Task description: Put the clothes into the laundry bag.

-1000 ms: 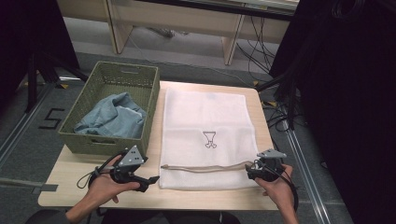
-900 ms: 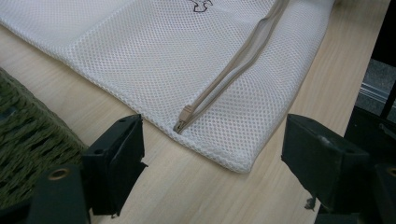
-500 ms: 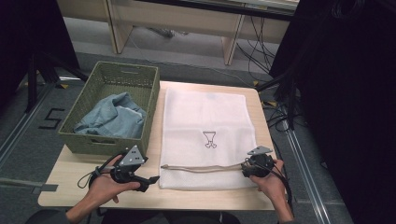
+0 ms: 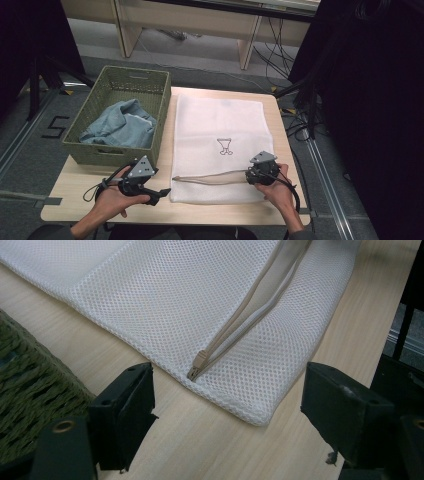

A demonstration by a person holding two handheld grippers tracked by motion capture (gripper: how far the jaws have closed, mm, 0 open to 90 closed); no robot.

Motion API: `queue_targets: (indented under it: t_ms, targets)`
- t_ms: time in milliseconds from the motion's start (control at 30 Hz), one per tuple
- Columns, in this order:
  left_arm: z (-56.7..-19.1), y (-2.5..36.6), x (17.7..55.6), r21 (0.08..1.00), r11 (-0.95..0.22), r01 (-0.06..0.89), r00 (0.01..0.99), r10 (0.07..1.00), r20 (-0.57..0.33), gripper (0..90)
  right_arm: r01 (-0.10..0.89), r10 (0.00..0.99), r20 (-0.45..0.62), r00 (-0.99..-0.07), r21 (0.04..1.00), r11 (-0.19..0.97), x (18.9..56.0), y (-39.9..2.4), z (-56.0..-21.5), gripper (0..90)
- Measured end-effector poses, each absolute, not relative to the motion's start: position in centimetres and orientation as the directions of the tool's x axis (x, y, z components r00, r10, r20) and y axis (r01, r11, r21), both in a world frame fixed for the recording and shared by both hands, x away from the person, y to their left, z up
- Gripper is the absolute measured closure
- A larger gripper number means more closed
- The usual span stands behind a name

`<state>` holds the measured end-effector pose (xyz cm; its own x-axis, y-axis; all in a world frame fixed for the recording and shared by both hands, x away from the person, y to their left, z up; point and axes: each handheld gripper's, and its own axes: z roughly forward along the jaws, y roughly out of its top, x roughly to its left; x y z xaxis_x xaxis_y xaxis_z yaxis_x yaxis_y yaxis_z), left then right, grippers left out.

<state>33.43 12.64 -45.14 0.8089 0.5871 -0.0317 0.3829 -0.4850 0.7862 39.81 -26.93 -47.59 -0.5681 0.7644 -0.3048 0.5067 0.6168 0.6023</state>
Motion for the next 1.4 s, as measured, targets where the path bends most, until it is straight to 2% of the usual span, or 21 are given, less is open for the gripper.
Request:
queue_targets:
  t_ms: [100, 133, 200, 233, 267, 333, 467, 567, 600, 633, 767, 867, 1033, 1167, 1200, 1233, 1300, 1367, 1400]
  targets:
    - [-45.2, 12.6, 33.4, 0.787, -0.479, 0.389, 0.804, 0.593, -0.036, 21.0, 0.481, 0.751, -0.303, -0.586, 0.617, 0.624, 39.7, -26.0, -47.3, 40.0]
    - [-45.2, 12.6, 33.4, 0.787, -0.48, 0.389, 0.804, 0.593, -0.036, 21.0, 0.46, 0.73, -0.3, -0.614, 0.615, 0.64, 39.7, -25.1, -47.1, 43.8]
    - [-45.2, 12.6, 33.4, 0.787, -0.479, 0.389, 0.804, 0.593, -0.036, 21.0, 0.459, 0.738, -0.279, -0.615, 0.635, 0.622, 39.7, -24.5, -47.1, 49.0]
    - [-45.2, 12.6, 33.4, 0.787, -0.479, 0.389, 0.804, 0.593, -0.036, 21.0, 0.459, 0.738, -0.279, -0.615, 0.635, 0.622, 39.7, -24.5, -47.1, 49.0]
    - [-45.1, 12.6, 33.4, 0.788, -0.479, 0.388, 0.803, 0.594, -0.035, 21.0, 0.454, 0.731, -0.262, -0.63, 0.64, 0.62, 39.7, -24.1, -47.0, 54.7]
    - [-45.1, 12.7, 33.4, 0.787, -0.479, 0.389, 0.803, 0.594, -0.035, 21.1, 0.456, 0.735, -0.252, -0.63, 0.646, 0.612, 39.8, -23.7, -46.8, 58.3]
    - [-45.1, 12.7, 33.4, 0.788, -0.475, 0.391, 0.801, 0.597, -0.038, 21.8, 0.443, 0.721, -0.256, -0.644, 0.643, 0.624, 40.1, -23.3, -46.6, 73.6]
    - [-45.1, 12.7, 33.4, 0.79, -0.464, 0.4, 0.798, 0.6, -0.051, 22.3, 0.446, 0.742, -0.239, -0.626, 0.672, 0.592, 40.6, -23.2, -46.5, 78.8]
    - [-44.9, 12.8, 33.5, 0.79, -0.48, 0.38, 0.806, 0.592, -0.028, 22.3, 0.443, 0.746, -0.243, -0.62, 0.677, 0.588, 40.8, -23.3, -46.3, 79.5]
    - [-44.9, 12.7, 33.5, 0.803, -0.441, 0.401, 0.79, 0.61, -0.059, 22.4, 0.448, 0.757, -0.234, -0.61, 0.686, 0.573, 40.9, -23.3, -46.2, 79.9]
    - [-44.2, 13.4, 33.9, 0.824, -0.42, 0.381, 0.78, 0.624, -0.043, 22.8, 0.449, 0.771, -0.214, -0.6, 0.707, 0.546, 41.3, -23.1, -45.9, 79.8]
    - [-43.2, 14.4, 34.3, 0.832, -0.421, 0.362, 0.759, 0.651, 0.0, 23.1, 0.461, 0.784, -0.185, -0.593, 0.72, 0.519, 41.6, -23.0, -45.6, 78.8]
    - [-41.3, 16.3, 35.4, 0.86, -0.375, 0.345, 0.718, 0.696, 0.015, 23.0, 0.45, 0.791, -0.156, -0.591, 0.751, 0.484, 42.3, -23.1, -44.7, 79.0]
    - [-39.0, 19.3, 38.6, 0.858, -0.344, 0.381, 0.665, 0.746, 0.005, 19.2, 0.433, 0.802, -0.152, -0.578, 0.776, 0.459, 42.9, -23.0, -43.7, 79.5]
    - [-38.7, 19.9, 39.5, 0.854, -0.342, 0.391, 0.646, 0.763, 0.01, 19.1, 0.462, 0.819, -0.131, -0.559, 0.77, 0.439, 42.7, -22.9, -43.4, 79.5]
    - [-38.7, 19.9, 39.5, 0.854, -0.342, 0.391, 0.646, 0.763, 0.01, 18.8, 0.441, 0.815, -0.148, -0.56, 0.78, 0.444, 43.0, -22.9, -43.2, 79.5]
    - [-38.0, 22.1, 42.9, 0.826, -0.365, 0.429, 0.598, 0.8, 0.042, 19.5, 0.435, 0.821, -0.15, -0.551, 0.788, 0.435, 43.1, -22.8, -42.9, 79.4]
    - [-38.1, 22.6, 43.8, 0.824, -0.361, 0.437, 0.595, 0.803, 0.036, 18.8, 0.444, 0.821, -0.144, -0.553, 0.782, 0.437, 43.2, -22.8, -42.7, 79.2]
    - [-38.3, 23.6, 46.1, 0.799, -0.351, 0.487, 0.564, 0.825, 0.019, 19.1, 0.453, 0.821, -0.141, -0.554, 0.776, 0.439, 43.4, -22.7, -42.5, 78.7]
